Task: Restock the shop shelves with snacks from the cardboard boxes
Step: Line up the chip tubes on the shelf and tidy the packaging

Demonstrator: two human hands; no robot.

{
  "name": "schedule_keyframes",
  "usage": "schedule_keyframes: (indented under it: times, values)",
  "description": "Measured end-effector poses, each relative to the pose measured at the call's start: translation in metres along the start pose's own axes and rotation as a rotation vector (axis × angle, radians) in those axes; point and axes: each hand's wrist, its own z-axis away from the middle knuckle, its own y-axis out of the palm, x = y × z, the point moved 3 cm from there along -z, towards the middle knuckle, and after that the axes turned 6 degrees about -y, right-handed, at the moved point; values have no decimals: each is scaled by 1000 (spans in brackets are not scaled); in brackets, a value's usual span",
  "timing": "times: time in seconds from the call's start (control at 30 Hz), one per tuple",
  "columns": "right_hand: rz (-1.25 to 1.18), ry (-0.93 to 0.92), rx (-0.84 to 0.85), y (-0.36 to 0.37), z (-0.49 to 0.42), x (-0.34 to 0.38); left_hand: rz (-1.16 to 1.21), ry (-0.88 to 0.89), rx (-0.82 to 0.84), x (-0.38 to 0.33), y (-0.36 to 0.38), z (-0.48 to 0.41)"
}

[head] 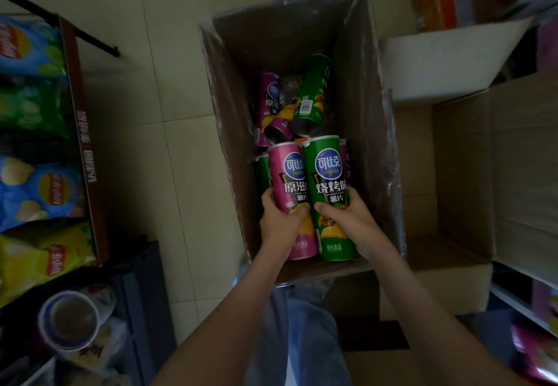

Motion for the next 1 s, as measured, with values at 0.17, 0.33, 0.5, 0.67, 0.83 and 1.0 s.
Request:
schedule_keyframes:
  times: [0.17,0.33,0.5,0.67,0.83,1.0]
  values:
    - [-57,-59,-46,-28,70,63,97,72,253,-52,-17,68]
    - [-221,-147,-150,-60,188,120,18,228,477,-117,-25,178]
    - [-438,-324,-285,-94,308,157,-98,398,674,-165,-24,301]
    - [-494,-454,-343,-137,426,159,-196,496,858,-160,-9,412]
    - [-441,-590,-453,-177,548,108,-346,593,1046,-105,13,520]
    - [-413,-786,-625,-197,675,20,-425,737,1199,-11,33,616]
